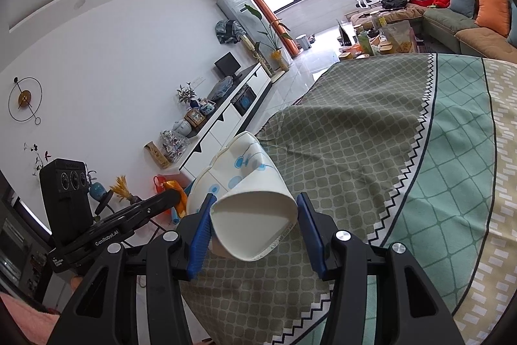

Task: Collect trash
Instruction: 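Lift the orange peel and paper cup off the bed with both grippers, then carry the orange peel and paper cup over the teal bin with both grippers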

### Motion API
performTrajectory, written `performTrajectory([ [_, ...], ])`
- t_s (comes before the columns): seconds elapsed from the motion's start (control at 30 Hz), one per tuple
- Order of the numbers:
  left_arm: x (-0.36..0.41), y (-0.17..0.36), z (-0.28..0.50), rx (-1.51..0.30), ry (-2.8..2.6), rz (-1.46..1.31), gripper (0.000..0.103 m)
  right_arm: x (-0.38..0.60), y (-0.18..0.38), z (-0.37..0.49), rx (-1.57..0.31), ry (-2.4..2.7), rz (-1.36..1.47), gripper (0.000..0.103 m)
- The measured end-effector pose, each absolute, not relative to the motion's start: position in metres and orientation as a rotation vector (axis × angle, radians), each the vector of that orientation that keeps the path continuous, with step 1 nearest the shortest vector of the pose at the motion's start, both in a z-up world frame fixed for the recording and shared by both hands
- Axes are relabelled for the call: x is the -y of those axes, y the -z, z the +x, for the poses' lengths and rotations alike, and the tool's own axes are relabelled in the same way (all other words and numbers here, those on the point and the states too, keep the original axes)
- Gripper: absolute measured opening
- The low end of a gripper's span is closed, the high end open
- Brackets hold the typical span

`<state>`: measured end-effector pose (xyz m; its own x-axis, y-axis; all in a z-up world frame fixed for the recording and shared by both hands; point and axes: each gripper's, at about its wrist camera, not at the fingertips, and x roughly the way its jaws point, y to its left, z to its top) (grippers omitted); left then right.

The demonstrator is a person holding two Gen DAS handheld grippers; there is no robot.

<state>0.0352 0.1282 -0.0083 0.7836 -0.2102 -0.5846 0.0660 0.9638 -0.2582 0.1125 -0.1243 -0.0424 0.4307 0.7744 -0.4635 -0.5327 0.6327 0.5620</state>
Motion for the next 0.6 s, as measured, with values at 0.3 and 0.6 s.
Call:
performTrajectory([
  [0.3,-0.135,0.006,0.034,-0.645,0.133,-0.23,0.013,0.117,0.041,0.114,-0.764,-0.854,0.342,0.051],
  [0.6,-0.143,0.005,0.032,-0.637,0.114,-0.234,0.013,0.109,0.042,0.117,-0.769,-0.872,0.327,0.051],
])
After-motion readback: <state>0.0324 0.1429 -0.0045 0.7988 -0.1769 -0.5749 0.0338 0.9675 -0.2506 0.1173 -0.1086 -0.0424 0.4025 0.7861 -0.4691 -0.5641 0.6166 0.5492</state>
